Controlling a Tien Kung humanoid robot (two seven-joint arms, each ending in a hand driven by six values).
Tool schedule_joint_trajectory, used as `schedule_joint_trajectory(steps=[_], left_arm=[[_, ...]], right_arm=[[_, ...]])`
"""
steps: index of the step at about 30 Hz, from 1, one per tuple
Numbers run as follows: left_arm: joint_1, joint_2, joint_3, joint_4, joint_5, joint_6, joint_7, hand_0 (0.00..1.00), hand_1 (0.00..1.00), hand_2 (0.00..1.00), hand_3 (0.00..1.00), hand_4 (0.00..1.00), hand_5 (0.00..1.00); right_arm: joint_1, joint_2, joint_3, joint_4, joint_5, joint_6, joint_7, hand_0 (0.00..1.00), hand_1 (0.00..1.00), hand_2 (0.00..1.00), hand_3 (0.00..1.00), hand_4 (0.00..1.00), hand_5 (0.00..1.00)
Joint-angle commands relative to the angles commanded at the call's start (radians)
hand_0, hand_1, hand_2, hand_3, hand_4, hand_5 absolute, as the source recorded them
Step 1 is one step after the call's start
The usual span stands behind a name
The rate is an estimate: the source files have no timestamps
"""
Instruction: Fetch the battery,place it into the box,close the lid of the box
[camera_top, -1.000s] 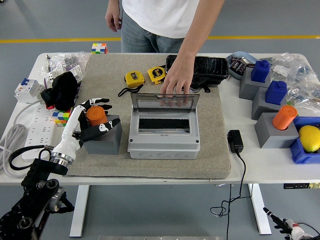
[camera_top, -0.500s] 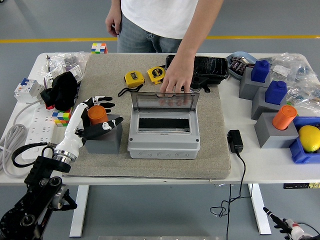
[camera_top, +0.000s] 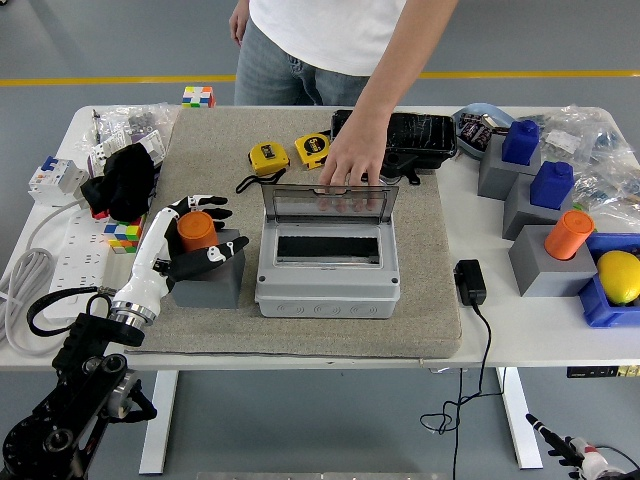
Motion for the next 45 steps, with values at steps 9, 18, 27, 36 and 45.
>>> schedule_joint_trajectory(steps=[9, 18, 27, 36, 45], left_arm=[[-0.006, -0.002, 0.01, 0.004, -0.013, 0.01, -0.004, 0.582, 0.619, 0.508, 0.579, 0.998, 0.064], [-0.006, -0.002, 0.028, 0.011, -0.027, 0.018, -0.006, 0.509, 0.581, 0.486, 0.544, 0.998, 0.048], [-0.005, -0.002, 0.045, 0.017, -0.032, 0.029, -0.009, 0.307, 0.458, 0.408, 0.438, 0.998, 0.028], [-0.003, 0.0, 0.049, 0.017, -0.033, 0.042, -0.01, 0.209, 0.342, 0.336, 0.337, 0.998, 0.013], [-0.005, -0.001, 0.053, 0.018, -0.014, 0.063, -0.007, 0.165, 0.231, 0.268, 0.268, 0.998, 0.002]], right_arm=[[0.001, 0.001, -0.002, 0.0, 0.001, 0.0, 0.0, 0.906, 0.89, 0.828, 0.868, 0.998, 0.998], [0.001, 0.001, -0.003, 0.0, 0.002, 0.0, 0.0, 0.906, 0.89, 0.828, 0.867, 0.998, 0.998], [0.001, 0.0, -0.009, 0.001, 0.003, -0.001, 0.0, 0.906, 0.89, 0.831, 0.867, 0.998, 0.998], [-0.002, 0.0, -0.011, 0.0, 0.003, -0.001, 0.0, 0.906, 0.89, 0.831, 0.867, 0.998, 0.998], [0.0, 0.0, -0.005, 0.0, 0.001, -0.001, 0.001, 0.906, 0.89, 0.831, 0.867, 0.998, 0.998]])
